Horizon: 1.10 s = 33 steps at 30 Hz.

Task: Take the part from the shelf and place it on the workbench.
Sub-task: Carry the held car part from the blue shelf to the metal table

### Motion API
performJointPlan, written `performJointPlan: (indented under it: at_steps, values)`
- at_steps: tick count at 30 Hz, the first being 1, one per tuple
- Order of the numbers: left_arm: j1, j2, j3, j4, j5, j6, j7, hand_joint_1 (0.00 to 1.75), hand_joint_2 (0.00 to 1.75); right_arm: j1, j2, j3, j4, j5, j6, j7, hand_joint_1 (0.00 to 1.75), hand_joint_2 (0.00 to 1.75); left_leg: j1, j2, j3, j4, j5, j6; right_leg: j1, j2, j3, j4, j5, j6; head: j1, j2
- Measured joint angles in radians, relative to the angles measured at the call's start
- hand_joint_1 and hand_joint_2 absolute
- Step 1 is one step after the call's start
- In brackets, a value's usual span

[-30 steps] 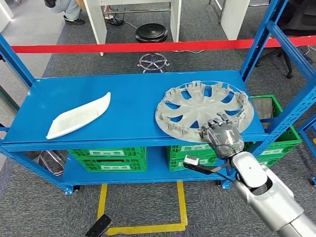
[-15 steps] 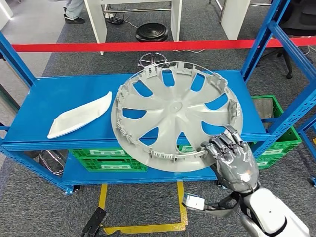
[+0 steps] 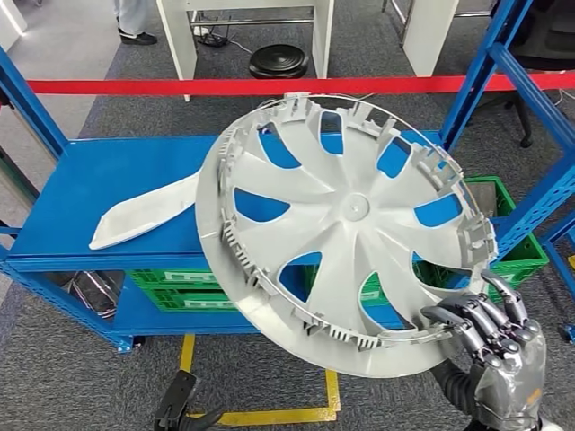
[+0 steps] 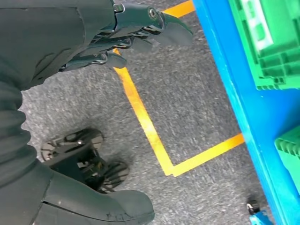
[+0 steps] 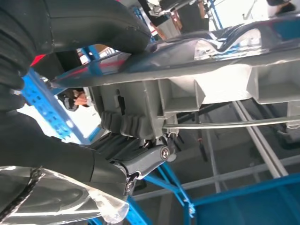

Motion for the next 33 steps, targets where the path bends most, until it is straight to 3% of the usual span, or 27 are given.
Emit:
performJointPlan:
  at_steps: [3, 5, 8, 9, 10, 11, 12, 13, 15, 16, 19, 20, 21, 23, 24, 25, 26, 27, 29, 31, 33]
  values:
    - [-0.001, -0.002, -0.002, -0.004, 0.0, 0.001, -0.002, 0.0, 1.75, 0.017, 0.0, -0.013, -0.017, -0.002, 0.0, -0.002, 1.75, 1.75, -0.003, -0.002, -0.018, 0.018, -0.004, -0.013, 0.001, 0.002, 0.002, -0.012, -0.008, -0.017, 0.002, 0.0]
    - [-0.001, -0.002, -0.003, -0.007, 0.003, 0.002, -0.005, 0.0, 1.75, 0.023, 0.0, -0.018, -0.024, -0.012, 0.0, -0.006, 1.75, 1.75, -0.002, 0.004, -0.034, 0.045, -0.029, -0.026, -0.004, -0.002, -0.005, -0.017, -0.005, -0.029, -0.002, 0.0]
    - [-0.001, -0.003, -0.009, -0.02, 0.035, 0.015, -0.017, 0.0, 1.75, 0.046, -0.001, -0.031, -0.039, -0.156, 0.035, -0.06, 1.75, 1.75, 0.007, 0.016, -0.099, 0.204, -0.127, -0.044, -0.004, -0.015, -0.019, -0.018, 0.004, -0.043, -0.008, 0.0]
    - [0.0, -0.004, -0.013, -0.029, 0.057, 0.019, -0.02, 0.0, 1.75, 0.059, -0.002, -0.041, -0.046, -0.246, 0.065, -0.092, 1.75, 1.75, 0.01, 0.018, -0.119, 0.258, -0.149, -0.047, -0.003, -0.019, -0.024, -0.018, 0.008, -0.045, -0.008, 0.0]
    - [0.003, -0.004, -0.018, -0.042, 0.082, 0.021, -0.021, 0.0, 1.75, 0.076, -0.003, -0.056, -0.053, -0.342, 0.102, -0.126, 1.75, 1.75, 0.011, 0.018, -0.127, 0.286, -0.153, -0.048, -0.002, -0.023, -0.03, -0.018, 0.013, -0.047, -0.008, 0.0]
    - [0.007, -0.004, -0.023, -0.059, 0.107, 0.023, -0.018, 0.0, 1.75, 0.096, -0.004, -0.076, -0.058, -0.428, 0.138, -0.158, 1.75, 1.75, 0.012, 0.018, -0.116, 0.277, -0.136, -0.047, -0.001, -0.026, -0.036, -0.018, 0.018, -0.047, -0.008, 0.0]
    - [0.012, -0.005, -0.031, -0.082, 0.133, 0.025, -0.013, 0.0, 1.75, 0.118, -0.004, -0.1, -0.063, -0.499, 0.173, -0.187, 1.75, 1.75, 0.012, 0.018, -0.088, 0.229, -0.105, -0.043, 0.0, -0.028, -0.042, -0.018, 0.024, -0.046, -0.008, 0.0]
    - [0.018, -0.005, -0.04, -0.108, 0.157, 0.028, -0.005, 0.0, 1.75, 0.14, -0.004, -0.127, -0.065, -0.551, 0.204, -0.213, 1.75, 1.75, 0.011, 0.019, -0.049, 0.159, -0.071, -0.036, 0.0, -0.029, -0.047, -0.018, 0.031, -0.046, -0.008, 0.0]
    - [0.031, -0.005, -0.063, -0.166, 0.198, 0.04, 0.014, 0.0, 1.75, 0.176, -0.001, -0.175, -0.067, -0.613, 0.254, -0.26, 1.75, 1.75, 0.006, 0.021, 0.016, 0.033, -0.034, -0.025, 0.001, -0.029, -0.057, -0.02, 0.046, -0.039, -0.008, 0.0]
    - [0.037, -0.005, -0.077, -0.195, 0.215, 0.047, 0.022, 0.0, 1.75, 0.189, 0.002, -0.193, -0.067, -0.628, 0.27, -0.279, 1.75, 1.75, 0.002, 0.021, 0.027, 0.003, -0.028, -0.02, 0.0, -0.029, -0.06, -0.023, 0.055, -0.033, -0.008, 0.0]
    - [0.06, -0.003, -0.118, -0.264, 0.252, 0.062, 0.037, 0.0, 1.75, 0.209, 0.015, -0.231, -0.068, -0.649, 0.293, -0.312, 1.75, 1.75, -0.003, 0.022, 0.013, -0.016, -0.001, -0.008, -0.004, -0.028, -0.064, -0.038, 0.078, -0.011, -0.008, 0.0]
    - [0.066, -0.002, -0.131, -0.28, 0.261, 0.065, 0.039, 0.0, 1.75, 0.213, 0.017, -0.241, -0.068, -0.65, 0.296, -0.314, 1.75, 1.75, -0.001, 0.023, 0.004, -0.021, 0.013, -0.001, -0.004, -0.025, -0.071, -0.031, 0.06, -0.007, -0.007, 0.0]
    - [0.072, -0.001, -0.143, -0.295, 0.268, 0.067, 0.04, 0.0, 1.75, 0.216, 0.019, -0.25, -0.068, -0.652, 0.298, -0.314, 1.75, 1.75, 0.002, 0.025, -0.007, -0.027, 0.028, 0.005, -0.003, -0.021, -0.082, -0.005, 0.024, -0.004, -0.007, 0.0]
    - [0.082, 0.001, -0.167, -0.32, 0.278, 0.073, 0.041, 0.0, 1.75, 0.221, 0.023, -0.261, -0.068, -0.656, 0.303, -0.316, 1.75, 1.75, 0.003, 0.027, -0.036, -0.028, 0.052, 0.013, -0.002, -0.014, -0.11, 0.102, -0.079, -0.002, -0.006, 0.0]
    - [0.087, 0.002, -0.178, -0.33, 0.285, 0.077, 0.041, 0.0, 1.75, 0.222, 0.024, -0.264, -0.067, -0.659, 0.306, -0.317, 1.75, 1.75, 0.002, 0.026, -0.051, -0.027, 0.064, 0.014, -0.002, -0.013, -0.118, 0.164, -0.114, 0.0, -0.006, 0.0]
    - [0.093, 0.004, -0.187, -0.34, 0.294, 0.081, 0.041, 0.0, 1.75, 0.223, 0.026, -0.264, -0.065, -0.661, 0.31, -0.319, 1.75, 1.75, 0.001, 0.024, -0.067, -0.025, 0.075, 0.013, -0.002, -0.012, -0.118, 0.208, -0.125, 0.001, -0.007, 0.0]
    - [0.101, 0.007, -0.194, -0.35, 0.307, 0.084, 0.042, 0.0, 1.75, 0.223, 0.028, -0.263, -0.062, -0.661, 0.313, -0.319, 1.75, 1.75, 0.0, 0.022, -0.083, -0.023, 0.085, 0.012, -0.002, -0.011, -0.105, 0.226, -0.113, 0.002, -0.007, 0.0]
    - [0.11, 0.01, -0.199, -0.362, 0.319, 0.086, 0.044, 0.0, 1.75, 0.222, 0.032, -0.26, -0.06, -0.656, 0.316, -0.317, 1.75, 1.75, 0.0, 0.017, -0.099, -0.02, 0.095, 0.009, -0.002, -0.009, -0.074, 0.208, -0.086, 0.001, -0.006, 0.0]
    - [0.131, 0.015, -0.206, -0.393, 0.341, 0.087, 0.051, 0.0, 1.75, 0.215, 0.045, -0.249, -0.056, -0.638, 0.317, -0.301, 1.75, 1.75, -0.001, 0.006, -0.125, -0.011, 0.112, 0.002, -0.002, 0.016, 0.031, 0.088, -0.05, -0.005, -0.006, 0.0]
    - [0.153, 0.021, -0.211, -0.433, 0.355, 0.082, 0.062, 0.0, 1.75, 0.202, 0.06, -0.228, -0.053, -0.616, 0.315, -0.278, 1.75, 1.75, -0.003, -0.007, -0.146, 0.001, 0.129, -0.007, -0.004, 0.049, 0.123, -0.043, -0.066, -0.009, -0.007, 0.0]
    - [0.174, 0.03, -0.214, -0.469, 0.36, 0.073, 0.075, 0.0, 1.75, 0.186, 0.073, -0.196, -0.049, -0.6, 0.312, -0.256, 1.75, 1.75, -0.004, -0.025, -0.16, 0.007, 0.149, -0.016, -0.003, 0.049, 0.143, -0.088, -0.084, -0.013, -0.007, 0.0]
